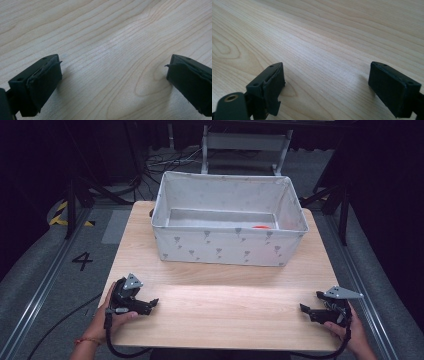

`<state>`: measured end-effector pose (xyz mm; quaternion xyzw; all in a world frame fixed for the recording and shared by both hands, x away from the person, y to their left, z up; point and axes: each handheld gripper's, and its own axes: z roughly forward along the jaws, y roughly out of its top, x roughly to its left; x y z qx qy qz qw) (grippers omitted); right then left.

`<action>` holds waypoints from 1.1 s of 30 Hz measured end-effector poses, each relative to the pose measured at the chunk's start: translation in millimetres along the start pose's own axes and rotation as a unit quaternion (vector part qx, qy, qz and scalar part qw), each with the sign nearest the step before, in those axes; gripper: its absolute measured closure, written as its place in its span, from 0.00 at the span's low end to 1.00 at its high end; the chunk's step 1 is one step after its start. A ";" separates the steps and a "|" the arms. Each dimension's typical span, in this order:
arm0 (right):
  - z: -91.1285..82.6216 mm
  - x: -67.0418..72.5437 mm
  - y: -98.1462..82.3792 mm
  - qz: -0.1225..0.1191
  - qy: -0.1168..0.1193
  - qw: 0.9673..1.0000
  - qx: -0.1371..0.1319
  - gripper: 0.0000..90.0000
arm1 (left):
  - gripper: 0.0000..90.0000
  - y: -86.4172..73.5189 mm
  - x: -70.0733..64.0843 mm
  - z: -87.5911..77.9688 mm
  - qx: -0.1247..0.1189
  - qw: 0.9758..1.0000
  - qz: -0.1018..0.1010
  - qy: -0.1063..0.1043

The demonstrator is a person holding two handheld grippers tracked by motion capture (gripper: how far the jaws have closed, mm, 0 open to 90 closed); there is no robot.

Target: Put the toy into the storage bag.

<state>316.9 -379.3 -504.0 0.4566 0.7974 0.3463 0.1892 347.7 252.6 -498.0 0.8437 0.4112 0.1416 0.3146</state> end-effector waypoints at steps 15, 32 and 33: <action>2.7 -0.5 1.5 0.023 -0.023 0.999 0.013 0.05 | 0.00 0.1 0.3 0.1 -0.002 1.000 -0.001 0.004; 2.8 -0.9 1.5 0.023 -0.024 0.999 0.014 0.04 | 0.00 4.7 -2.4 4.2 0.000 0.999 -0.032 0.028; 2.7 -1.0 1.5 0.024 -0.025 0.999 0.014 0.04 | 0.00 4.7 -2.4 4.2 0.000 0.999 -0.032 0.028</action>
